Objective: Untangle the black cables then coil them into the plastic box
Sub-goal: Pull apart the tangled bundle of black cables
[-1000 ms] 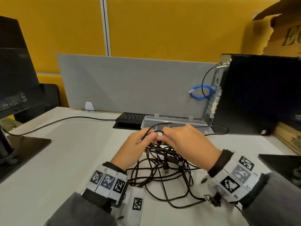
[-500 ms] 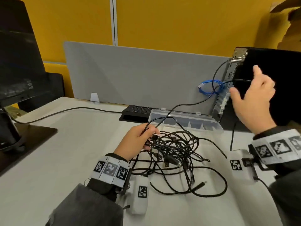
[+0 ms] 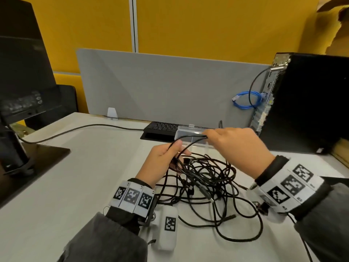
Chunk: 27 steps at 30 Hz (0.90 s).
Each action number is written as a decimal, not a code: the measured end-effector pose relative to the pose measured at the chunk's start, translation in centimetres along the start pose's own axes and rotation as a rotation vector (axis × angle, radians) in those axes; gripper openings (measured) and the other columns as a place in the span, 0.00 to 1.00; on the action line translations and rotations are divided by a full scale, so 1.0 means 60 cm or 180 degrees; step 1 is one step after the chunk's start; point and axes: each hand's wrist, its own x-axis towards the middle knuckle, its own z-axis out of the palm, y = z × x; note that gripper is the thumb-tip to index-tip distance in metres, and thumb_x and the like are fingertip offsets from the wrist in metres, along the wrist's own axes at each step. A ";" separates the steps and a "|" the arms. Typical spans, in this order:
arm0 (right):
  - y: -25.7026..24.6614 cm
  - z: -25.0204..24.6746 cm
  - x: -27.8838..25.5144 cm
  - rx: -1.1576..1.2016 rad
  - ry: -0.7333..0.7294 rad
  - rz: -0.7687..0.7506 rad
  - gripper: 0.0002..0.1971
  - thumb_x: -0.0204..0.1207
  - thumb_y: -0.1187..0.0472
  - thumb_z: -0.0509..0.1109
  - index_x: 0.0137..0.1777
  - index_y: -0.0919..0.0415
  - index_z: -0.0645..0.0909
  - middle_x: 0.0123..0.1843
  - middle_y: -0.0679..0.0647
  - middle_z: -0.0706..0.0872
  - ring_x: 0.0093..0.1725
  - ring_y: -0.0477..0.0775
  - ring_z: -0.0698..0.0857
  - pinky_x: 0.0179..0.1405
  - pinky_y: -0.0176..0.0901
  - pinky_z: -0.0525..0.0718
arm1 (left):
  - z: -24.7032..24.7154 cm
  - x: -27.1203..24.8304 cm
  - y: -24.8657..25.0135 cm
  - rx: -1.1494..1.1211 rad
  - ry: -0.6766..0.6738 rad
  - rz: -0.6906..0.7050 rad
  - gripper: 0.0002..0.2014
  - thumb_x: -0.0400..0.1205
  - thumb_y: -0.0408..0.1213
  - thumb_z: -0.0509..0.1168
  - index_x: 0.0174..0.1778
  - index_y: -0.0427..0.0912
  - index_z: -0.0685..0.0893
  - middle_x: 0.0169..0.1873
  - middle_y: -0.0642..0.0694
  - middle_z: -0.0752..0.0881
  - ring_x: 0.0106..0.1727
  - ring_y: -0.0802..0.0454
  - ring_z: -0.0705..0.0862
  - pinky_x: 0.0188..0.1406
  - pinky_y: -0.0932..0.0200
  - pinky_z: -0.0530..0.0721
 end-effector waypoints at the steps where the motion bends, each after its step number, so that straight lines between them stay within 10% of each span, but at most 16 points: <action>1: 0.011 -0.006 0.000 0.0101 -0.0139 0.0118 0.12 0.74 0.64 0.71 0.57 0.56 0.81 0.36 0.52 0.87 0.28 0.56 0.85 0.22 0.44 0.81 | -0.002 0.000 -0.001 -0.0008 0.0013 -0.0072 0.20 0.85 0.47 0.53 0.38 0.44 0.88 0.25 0.49 0.82 0.25 0.60 0.82 0.26 0.68 0.80; 3: 0.046 -0.020 -0.001 0.0718 -0.0213 0.0675 0.13 0.82 0.65 0.58 0.63 0.53 0.76 0.43 0.53 0.87 0.34 0.52 0.85 0.34 0.48 0.86 | -0.007 0.002 -0.005 0.0003 0.0062 -0.0197 0.22 0.85 0.50 0.52 0.39 0.42 0.87 0.27 0.47 0.83 0.27 0.58 0.83 0.27 0.66 0.81; 9: 0.214 -0.044 -0.037 0.3507 0.1337 0.3127 0.17 0.82 0.57 0.48 0.38 0.51 0.77 0.14 0.46 0.68 0.10 0.43 0.67 0.22 0.39 0.68 | -0.030 0.013 -0.022 0.0233 0.0388 -0.0447 0.24 0.86 0.52 0.47 0.41 0.47 0.86 0.26 0.47 0.82 0.29 0.56 0.78 0.27 0.64 0.74; 12: 0.261 -0.054 -0.081 0.3679 0.1253 0.3677 0.16 0.79 0.55 0.46 0.39 0.49 0.75 0.13 0.44 0.66 0.11 0.44 0.67 0.25 0.39 0.65 | -0.038 0.018 -0.024 0.0128 0.0698 -0.0582 0.22 0.86 0.51 0.48 0.41 0.45 0.85 0.24 0.47 0.76 0.28 0.55 0.74 0.27 0.62 0.72; 19: 0.235 0.000 -0.132 0.1027 -0.1237 0.2854 0.17 0.80 0.73 0.58 0.68 0.67 0.74 0.49 0.60 0.76 0.41 0.64 0.81 0.35 0.51 0.83 | -0.047 0.015 -0.029 0.0584 0.0631 -0.0568 0.09 0.75 0.45 0.72 0.48 0.48 0.84 0.36 0.48 0.80 0.43 0.51 0.80 0.45 0.57 0.78; 24: 0.146 -0.012 -0.111 0.0320 -0.1138 0.2415 0.25 0.80 0.40 0.51 0.72 0.52 0.67 0.49 0.57 0.85 0.35 0.54 0.85 0.36 0.51 0.87 | -0.046 0.010 -0.026 0.1009 0.0125 -0.0742 0.22 0.69 0.46 0.77 0.57 0.55 0.81 0.49 0.50 0.79 0.54 0.52 0.79 0.56 0.58 0.74; 27: 0.064 -0.048 -0.086 0.1556 -0.1232 0.1616 0.31 0.68 0.28 0.43 0.57 0.47 0.74 0.44 0.47 0.84 0.38 0.45 0.83 0.42 0.44 0.84 | -0.046 0.010 -0.024 0.1277 -0.0247 -0.0804 0.28 0.68 0.46 0.77 0.63 0.61 0.75 0.54 0.57 0.76 0.62 0.53 0.76 0.64 0.55 0.75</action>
